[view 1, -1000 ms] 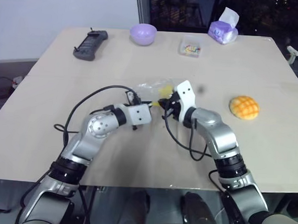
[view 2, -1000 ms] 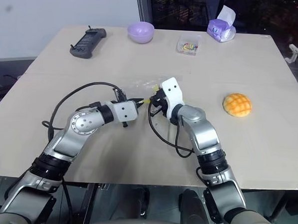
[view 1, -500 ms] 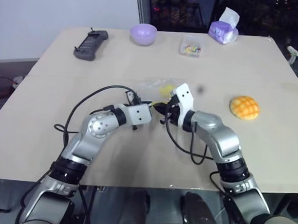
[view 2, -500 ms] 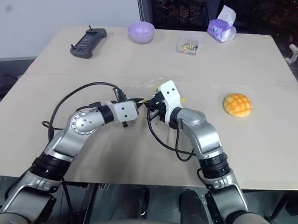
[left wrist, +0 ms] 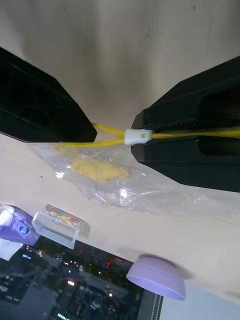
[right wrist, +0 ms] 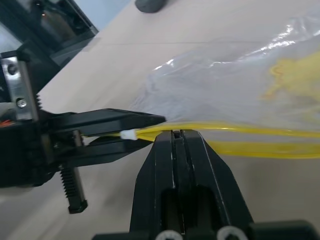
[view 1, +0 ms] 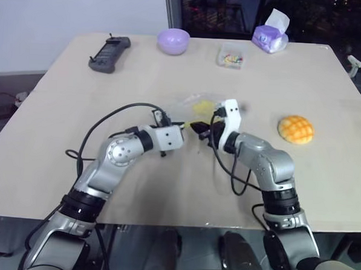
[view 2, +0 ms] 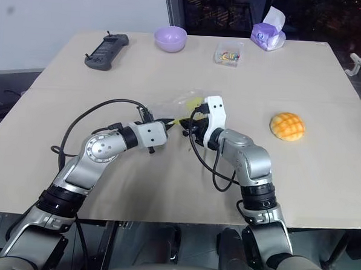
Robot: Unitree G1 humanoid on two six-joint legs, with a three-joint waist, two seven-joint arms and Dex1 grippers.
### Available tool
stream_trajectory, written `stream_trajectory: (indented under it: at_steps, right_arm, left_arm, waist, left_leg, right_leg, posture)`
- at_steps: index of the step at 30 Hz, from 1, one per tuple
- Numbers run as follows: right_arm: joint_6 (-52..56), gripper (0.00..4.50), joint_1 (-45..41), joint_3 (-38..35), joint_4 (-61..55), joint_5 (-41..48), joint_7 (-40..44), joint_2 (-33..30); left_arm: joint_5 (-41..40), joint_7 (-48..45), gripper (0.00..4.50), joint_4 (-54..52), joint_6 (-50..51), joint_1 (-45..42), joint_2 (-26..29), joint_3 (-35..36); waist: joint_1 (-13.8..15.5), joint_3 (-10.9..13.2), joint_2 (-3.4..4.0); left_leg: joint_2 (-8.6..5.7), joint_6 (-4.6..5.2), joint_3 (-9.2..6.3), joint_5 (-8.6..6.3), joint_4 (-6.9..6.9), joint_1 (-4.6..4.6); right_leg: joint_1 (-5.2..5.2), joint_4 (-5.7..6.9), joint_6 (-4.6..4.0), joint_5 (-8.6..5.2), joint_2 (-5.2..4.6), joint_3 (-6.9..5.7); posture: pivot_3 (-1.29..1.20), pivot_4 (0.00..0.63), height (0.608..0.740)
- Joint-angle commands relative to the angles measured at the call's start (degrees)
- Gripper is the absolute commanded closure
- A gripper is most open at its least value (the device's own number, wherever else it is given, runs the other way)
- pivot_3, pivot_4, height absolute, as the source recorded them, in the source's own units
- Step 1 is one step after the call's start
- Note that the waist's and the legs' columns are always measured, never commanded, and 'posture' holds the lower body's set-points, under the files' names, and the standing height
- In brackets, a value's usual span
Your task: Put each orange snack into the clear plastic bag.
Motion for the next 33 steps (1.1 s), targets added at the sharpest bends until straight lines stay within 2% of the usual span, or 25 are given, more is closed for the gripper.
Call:
stream_trajectory:
  at_steps: [1,8,13,15,18,22,23,26,30,33]
  right_arm:
    - [-0.23,4.48,-1.77,-0.88,1.32,0.41,-2.37,1.22]
    - [-7.18,4.48,-4.92,-1.25,11.06,-2.7,-4.48,0.21]
    - [-15.28,4.48,-4.69,2.5,15.44,-7.16,-2.69,-2.24]
    - [-21.58,4.48,-3.89,7.3,16.08,-12.3,-1.3,-5.35]
    - [-33.26,3.73,-2.79,14.94,16.34,-21.79,-1.54,-10.39]
    - [-45.05,1.82,-2.83,21.7,18.99,-30.61,-1.45,-14.98]
    - [-47.02,1.17,-2.91,22.51,19.77,-32.09,-1.72,-15.55]
    - [-53.05,0.02,-3.39,25.23,22.62,-38.26,-3.7,-17.9]
    - [-57.85,0.02,-4.13,26.43,26.19,-44.83,-7.01,-21.01]
    - [-59.71,0.02,-4.11,25.75,26.59,-46.61,-7.42,-22.55]
  left_arm:
    - [-1.4,-0.2,4.5,-2.27,-1.47,-0.6,-0.22,0.68]
    - [-7.16,-4.79,4.5,-4.23,-3.84,1.47,1.01,1.42]
    - [-11.03,-6.38,4.5,-3.49,-4.6,1.41,1.52,3.07]
    - [-13.11,-6.82,4.5,-3.38,-4.01,1.4,1.05,3.83]
    - [-14.73,-7.58,4.5,-2.75,-4.03,1.24,0.88,4.11]
    - [-15.05,-8.13,4.5,-1.95,-4.75,0.88,0.82,3.6]
    - [-15.05,-8.16,4.5,-1.85,-4.84,0.82,0.75,3.54]
    - [-15.01,-8.38,4.5,-1.28,-5.28,0.46,0.54,3.35]
    - [-13.9,-7.93,4.5,0.31,-6.2,-0.17,0.59,3.45]
    - [-11.96,-6.56,4.5,2.24,-7.33,-0.71,0.72,3.45]
  waist:
    - [-0.02,0.0,0.0]
    - [-0.15,0.0,0.0]
    - [-0.13,0.0,0.01]
    - [-0.14,0.0,0.01]
    - [-0.09,0.01,0.01]
    - [-0.23,0.01,0.01]
    - [-0.29,0.01,0.01]
    - [-0.27,0.0,0.0]
    - [0.06,0.0,-0.01]
    - [0.45,-0.01,-0.02]
  left_leg:
    - [0.0,0.0,0.0,0.0,0.0,0.0]
    - [0.0,0.0,0.04,0.0,0.0,0.0]
    - [0.01,0.0,0.05,0.0,-0.02,0.01]
    - [0.01,0.0,0.07,0.0,-0.02,0.0]
    - [0.0,0.0,0.07,0.0,-0.02,0.01]
    - [0.0,0.0,0.08,0.0,-0.02,0.01]
    - [0.01,0.0,0.08,0.0,-0.02,0.02]
    - [0.02,0.0,0.07,0.0,-0.02,0.03]
    - [0.02,0.0,0.08,0.0,-0.02,0.04]
    - [0.01,0.0,0.07,0.0,0.02,0.05]
  right_leg:
    - [0.0,0.0,0.0,0.0,0.0,0.0]
    - [0.0,0.0,0.0,0.0,0.0,0.02]
    - [-0.01,-0.01,0.0,0.0,0.0,0.02]
    - [-0.01,-0.03,0.0,0.0,0.0,0.04]
    - [-0.01,-0.04,0.0,0.0,0.0,0.04]
    - [-0.01,-0.05,0.0,0.0,-0.01,0.04]
    - [-0.01,-0.04,0.0,0.0,0.0,0.05]
    - [-0.01,-0.02,0.0,0.0,0.01,0.04]
    - [0.01,-0.03,0.0,0.0,0.0,0.05]
    - [0.04,-0.02,0.0,0.0,0.0,0.04]
  posture:
    - [0.0,0.15,0.74]
    - [0.0,0.15,0.74]
    - [0.0,0.15,0.74]
    - [0.0,0.15,0.74]
    - [0.0,0.15,0.74]
    - [0.0,0.15,0.74]
    - [0.0,0.15,0.74]
    - [0.0,0.15,0.74]
    - [0.0,0.15,0.74]
    - [0.0,0.15,0.74]
